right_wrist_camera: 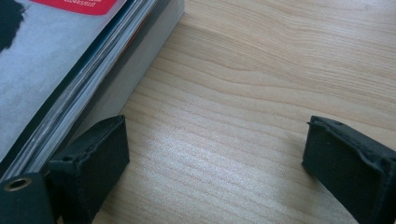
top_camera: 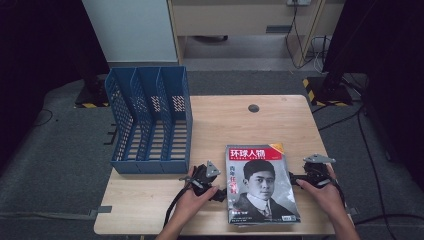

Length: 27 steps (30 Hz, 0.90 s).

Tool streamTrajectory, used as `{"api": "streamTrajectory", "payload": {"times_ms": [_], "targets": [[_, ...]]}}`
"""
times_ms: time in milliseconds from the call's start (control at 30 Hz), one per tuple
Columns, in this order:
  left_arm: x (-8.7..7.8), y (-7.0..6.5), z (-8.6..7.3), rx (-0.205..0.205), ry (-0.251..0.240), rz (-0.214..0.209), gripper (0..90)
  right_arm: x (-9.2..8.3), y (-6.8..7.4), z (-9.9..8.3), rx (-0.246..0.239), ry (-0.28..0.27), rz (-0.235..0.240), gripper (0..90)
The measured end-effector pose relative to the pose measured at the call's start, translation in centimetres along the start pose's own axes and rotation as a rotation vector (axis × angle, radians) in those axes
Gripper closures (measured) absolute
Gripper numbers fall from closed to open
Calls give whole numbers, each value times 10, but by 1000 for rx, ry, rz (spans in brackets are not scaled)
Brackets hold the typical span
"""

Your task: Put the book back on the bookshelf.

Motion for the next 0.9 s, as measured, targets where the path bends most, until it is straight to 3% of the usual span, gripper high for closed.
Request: {"api": "streamTrajectory", "payload": {"times_ms": [67,167,233,367,500,567,600,700,833,900], "targets": [[-4,0,2,-32,-24,-8,51,0,0,0,1,0,-1,72],[-10,0,5,-18,-30,23,68,0,0,0,6,0,-2,76],[-14,1,6,-29,-38,33,83,0,-1,0,5,-1,-3,89],[-24,0,10,-49,-73,34,95,-3,-7,1,31,-2,-13,162],[-38,-2,18,-43,-129,36,108,-14,-15,10,65,-54,-31,262],[-40,-4,20,-48,-146,26,109,-18,-16,13,76,-69,-32,292],[-44,-8,25,-59,-186,2,109,-28,-15,20,74,-111,-21,368],[-46,-16,33,-52,-241,-46,108,-41,-10,28,67,-159,-12,436],[-41,-25,36,-32,-245,-78,107,-53,3,39,74,-225,41,465],[-33,-32,34,-20,-217,-89,108,-53,13,42,72,-230,82,454]]}}
Point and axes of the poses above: each handheld gripper's, and its own axes: x roughly forward along the jaws, z roughly out of its top, y roughly to its left, the point moved 8 cm from there along x, roughly forward along the jaws, and after that the axes turned 12 degrees about -z, right-handed, at the moved point
